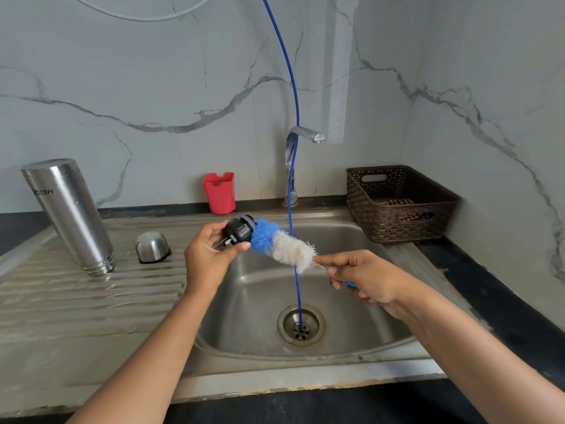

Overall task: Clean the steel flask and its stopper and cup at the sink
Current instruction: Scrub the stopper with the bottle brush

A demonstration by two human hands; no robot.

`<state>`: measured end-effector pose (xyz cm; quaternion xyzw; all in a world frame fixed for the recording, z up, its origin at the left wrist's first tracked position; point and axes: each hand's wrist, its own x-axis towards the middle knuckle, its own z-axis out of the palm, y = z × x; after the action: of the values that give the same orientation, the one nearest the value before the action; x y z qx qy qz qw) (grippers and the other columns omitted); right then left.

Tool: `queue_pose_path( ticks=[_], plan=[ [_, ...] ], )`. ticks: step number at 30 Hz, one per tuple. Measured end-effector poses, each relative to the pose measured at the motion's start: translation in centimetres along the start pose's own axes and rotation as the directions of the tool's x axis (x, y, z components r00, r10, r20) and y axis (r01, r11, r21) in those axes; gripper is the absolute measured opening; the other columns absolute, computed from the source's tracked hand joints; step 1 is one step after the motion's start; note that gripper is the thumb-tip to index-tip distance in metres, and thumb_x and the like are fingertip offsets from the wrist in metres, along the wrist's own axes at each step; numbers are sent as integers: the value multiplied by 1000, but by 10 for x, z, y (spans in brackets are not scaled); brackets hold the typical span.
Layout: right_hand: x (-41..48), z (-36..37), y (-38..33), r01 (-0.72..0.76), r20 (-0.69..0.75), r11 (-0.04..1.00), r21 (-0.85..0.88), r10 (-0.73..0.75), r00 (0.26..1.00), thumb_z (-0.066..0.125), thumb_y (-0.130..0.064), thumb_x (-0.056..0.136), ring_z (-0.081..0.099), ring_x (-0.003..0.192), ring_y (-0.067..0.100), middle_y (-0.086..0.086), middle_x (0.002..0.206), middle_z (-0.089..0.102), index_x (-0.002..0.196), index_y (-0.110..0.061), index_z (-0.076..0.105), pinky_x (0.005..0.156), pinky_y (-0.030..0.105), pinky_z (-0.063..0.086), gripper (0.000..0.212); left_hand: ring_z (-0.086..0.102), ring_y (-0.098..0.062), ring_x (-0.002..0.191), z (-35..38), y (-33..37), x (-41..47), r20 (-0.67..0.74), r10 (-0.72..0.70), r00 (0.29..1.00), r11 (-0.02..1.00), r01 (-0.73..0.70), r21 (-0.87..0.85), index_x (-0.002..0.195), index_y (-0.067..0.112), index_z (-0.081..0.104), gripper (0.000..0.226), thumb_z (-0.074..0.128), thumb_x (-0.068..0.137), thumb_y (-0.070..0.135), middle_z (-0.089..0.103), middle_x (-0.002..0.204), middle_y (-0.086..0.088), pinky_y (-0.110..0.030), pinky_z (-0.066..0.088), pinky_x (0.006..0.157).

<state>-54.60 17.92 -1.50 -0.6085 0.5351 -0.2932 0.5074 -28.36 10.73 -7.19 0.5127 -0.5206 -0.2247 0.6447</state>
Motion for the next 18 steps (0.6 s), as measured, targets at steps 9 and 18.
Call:
queue_pose_path(
  ticks=[9,18],
  plan=[
    [9,4,9,0,16,997,78,-1,1000,43,-8,99,25,32,3,0,68,47,125,-25,58,32,13,19,35,63,-17,82,6,4,-3,44,-273,961,920,274,-279,89,11,65,21,77,74,3,69,85,-3,-25,53,77],
    [15,4,17,20,57,994,104,-26,998,44,-9,99,23,35,4,-2,67,47,126,-27,58,33,13,18,35,72,-15,68,-3,14,0,277,-573,771,594,624,-508,100,8,61,18,62,90,23,69,91,-12,-21,58,66]
  ],
)
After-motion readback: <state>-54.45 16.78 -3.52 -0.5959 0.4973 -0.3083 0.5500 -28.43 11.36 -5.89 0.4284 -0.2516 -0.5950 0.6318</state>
